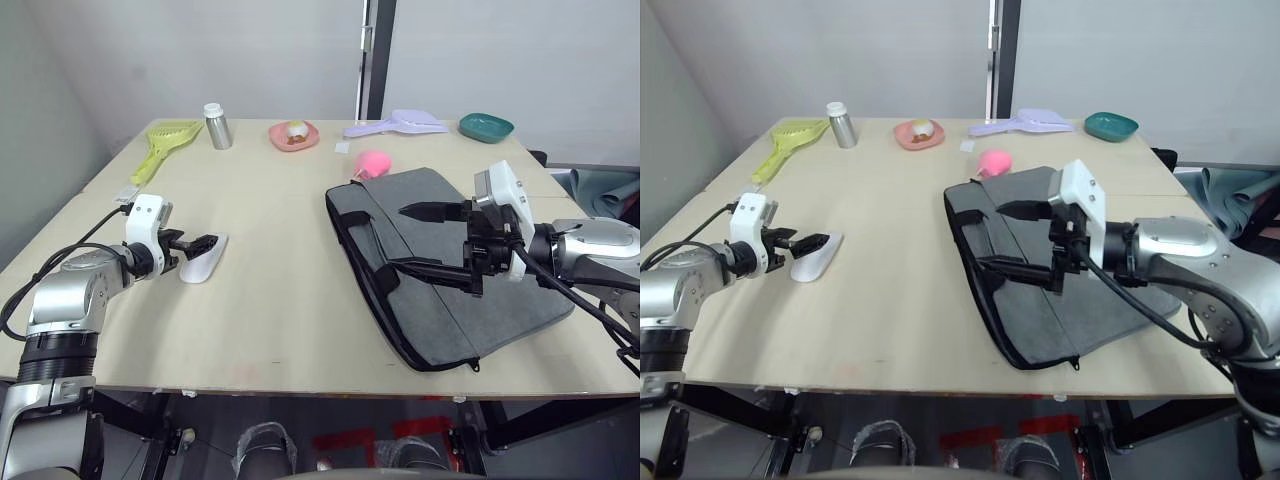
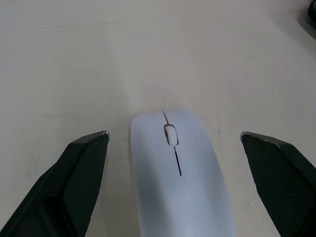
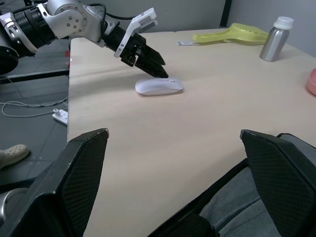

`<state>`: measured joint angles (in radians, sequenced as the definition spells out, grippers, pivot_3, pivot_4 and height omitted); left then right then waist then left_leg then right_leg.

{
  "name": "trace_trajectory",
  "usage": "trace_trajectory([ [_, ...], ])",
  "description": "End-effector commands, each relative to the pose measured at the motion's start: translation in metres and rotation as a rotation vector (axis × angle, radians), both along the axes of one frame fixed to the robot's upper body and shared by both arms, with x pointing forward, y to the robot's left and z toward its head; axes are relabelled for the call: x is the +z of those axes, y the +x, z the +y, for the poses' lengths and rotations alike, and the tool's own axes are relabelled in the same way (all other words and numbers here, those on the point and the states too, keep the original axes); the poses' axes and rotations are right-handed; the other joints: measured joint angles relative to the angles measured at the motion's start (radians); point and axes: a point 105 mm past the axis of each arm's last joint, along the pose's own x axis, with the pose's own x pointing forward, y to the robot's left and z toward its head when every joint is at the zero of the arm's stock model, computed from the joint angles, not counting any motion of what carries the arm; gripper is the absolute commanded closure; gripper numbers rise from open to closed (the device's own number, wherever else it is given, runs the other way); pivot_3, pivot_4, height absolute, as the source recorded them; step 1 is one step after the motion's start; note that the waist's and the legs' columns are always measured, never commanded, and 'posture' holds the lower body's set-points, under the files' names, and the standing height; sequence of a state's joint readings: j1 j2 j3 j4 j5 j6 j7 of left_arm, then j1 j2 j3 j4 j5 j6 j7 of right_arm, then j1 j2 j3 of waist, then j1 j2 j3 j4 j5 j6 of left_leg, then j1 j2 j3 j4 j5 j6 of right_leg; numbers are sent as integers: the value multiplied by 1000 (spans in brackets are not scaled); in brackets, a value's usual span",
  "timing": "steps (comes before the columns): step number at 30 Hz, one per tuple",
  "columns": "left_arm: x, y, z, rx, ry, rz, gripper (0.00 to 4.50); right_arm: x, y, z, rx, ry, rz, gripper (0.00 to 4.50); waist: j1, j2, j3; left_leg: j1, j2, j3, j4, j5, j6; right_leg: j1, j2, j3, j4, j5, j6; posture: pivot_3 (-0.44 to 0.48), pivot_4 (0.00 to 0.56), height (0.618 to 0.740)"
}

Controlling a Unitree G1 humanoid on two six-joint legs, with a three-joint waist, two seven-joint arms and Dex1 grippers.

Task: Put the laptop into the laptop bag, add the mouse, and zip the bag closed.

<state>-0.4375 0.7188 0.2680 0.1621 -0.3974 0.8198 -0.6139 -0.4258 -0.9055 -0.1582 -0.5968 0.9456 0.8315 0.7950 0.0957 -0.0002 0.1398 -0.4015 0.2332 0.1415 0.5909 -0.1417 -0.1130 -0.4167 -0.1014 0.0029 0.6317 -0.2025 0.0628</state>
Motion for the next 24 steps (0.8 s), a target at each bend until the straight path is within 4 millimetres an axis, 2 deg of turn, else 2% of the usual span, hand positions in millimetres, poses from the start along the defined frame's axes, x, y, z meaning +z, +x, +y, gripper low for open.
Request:
trace_trajectory([
  [1,-1,5,2,29,28,-2,18,13,-6,0,3,21,-67,0,2,0,0,0,0,0,0,0,0,0,0,0,0,0,0,0,150,740],
  [3,-10,7,0,37,26,16,18,14,-7,0,-4,21,-73,0,5,0,0,0,0,0,0,0,0,0,0,0,0,0,0,0,150,740],
  [10,-19,16,-18,-17,-4,32,18,14,-13,1,-11,12,-80,0,11,0,0,0,0,0,0,0,0,0,0,0,0,0,0,0,150,740],
  [20,-48,15,-5,0,101,116,18,10,-19,11,3,38,-62,0,8,0,-1,1,0,0,0,0,0,1,0,0,0,0,0,0,150,740],
  [23,-43,19,-6,-19,94,69,18,11,-18,10,-7,38,-66,0,7,1,-1,3,0,0,0,0,-1,2,0,0,1,0,1,0,150,740],
  [24,-40,19,-8,-33,80,57,259,11,-18,10,-10,38,-67,0,6,1,-1,3,0,0,0,0,-1,2,0,1,1,0,1,0,150,740],
])
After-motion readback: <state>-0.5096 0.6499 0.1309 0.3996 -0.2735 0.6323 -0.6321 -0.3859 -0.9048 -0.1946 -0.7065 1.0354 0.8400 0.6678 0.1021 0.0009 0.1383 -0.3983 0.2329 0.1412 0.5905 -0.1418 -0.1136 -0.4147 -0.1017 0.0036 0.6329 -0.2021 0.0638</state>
